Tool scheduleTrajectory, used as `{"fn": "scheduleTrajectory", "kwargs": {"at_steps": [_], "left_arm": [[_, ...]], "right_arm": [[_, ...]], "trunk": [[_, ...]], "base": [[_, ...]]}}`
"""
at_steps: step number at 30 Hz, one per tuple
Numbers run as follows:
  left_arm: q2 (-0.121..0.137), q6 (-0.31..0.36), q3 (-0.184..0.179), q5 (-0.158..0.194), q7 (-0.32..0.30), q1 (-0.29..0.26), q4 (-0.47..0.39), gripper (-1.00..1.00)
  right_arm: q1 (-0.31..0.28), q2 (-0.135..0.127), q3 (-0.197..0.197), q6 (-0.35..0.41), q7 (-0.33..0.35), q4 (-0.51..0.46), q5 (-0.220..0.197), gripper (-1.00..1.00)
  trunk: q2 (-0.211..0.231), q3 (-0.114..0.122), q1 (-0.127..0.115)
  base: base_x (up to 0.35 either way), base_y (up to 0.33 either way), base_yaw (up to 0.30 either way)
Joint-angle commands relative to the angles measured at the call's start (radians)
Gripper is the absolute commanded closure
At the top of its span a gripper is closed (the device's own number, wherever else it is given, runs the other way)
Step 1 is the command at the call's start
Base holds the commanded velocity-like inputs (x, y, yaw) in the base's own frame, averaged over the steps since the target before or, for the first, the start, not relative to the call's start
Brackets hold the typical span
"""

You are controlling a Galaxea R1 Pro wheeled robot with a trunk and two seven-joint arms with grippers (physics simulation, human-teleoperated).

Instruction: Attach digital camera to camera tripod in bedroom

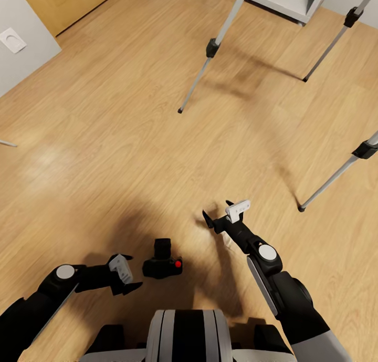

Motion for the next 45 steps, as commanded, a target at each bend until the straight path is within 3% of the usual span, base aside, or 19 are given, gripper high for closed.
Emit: {"fn": "scheduleTrajectory", "kwargs": {"at_steps": [1,10,23,38,45], "left_arm": [[0.001,0.007,0.002,-0.004,-0.006,0.0,-0.007,-1.0],[0.002,0.005,0.025,-0.003,-0.017,0.0,-0.037,-1.0],[-0.001,0.004,0.017,-0.004,-0.07,0.0,-0.033,-1.0],[-0.001,0.006,0.005,-0.005,-0.075,0.0,-0.036,-1.0],[0.0,0.005,0.005,-0.005,-0.075,0.0,-0.034,-1.0]], "right_arm": [[0.0,-0.001,0.001,0.006,0.002,-0.001,0.001,-1.0],[0.0,-0.001,0.001,0.005,0.002,0.004,0.001,-1.0],[0.0,-0.001,0.001,0.005,0.003,0.004,0.001,-1.0],[0.0,-0.001,0.001,0.005,0.003,0.006,0.001,-1.0],[0.0,-0.001,0.001,0.005,0.003,0.006,0.001,-1.0]], "trunk": [[0.0,-0.001,0.0],[0.0,-0.001,0.0],[0.0,-0.001,0.0],[-0.004,-0.059,0.007],[-0.005,-0.059,0.01]], "base": [[0.0,0.0,0.0],[0.0,0.0,0.0],[0.0,0.0,0.0],[0.0,0.0,0.0],[0.0,0.0,0.0]]}}
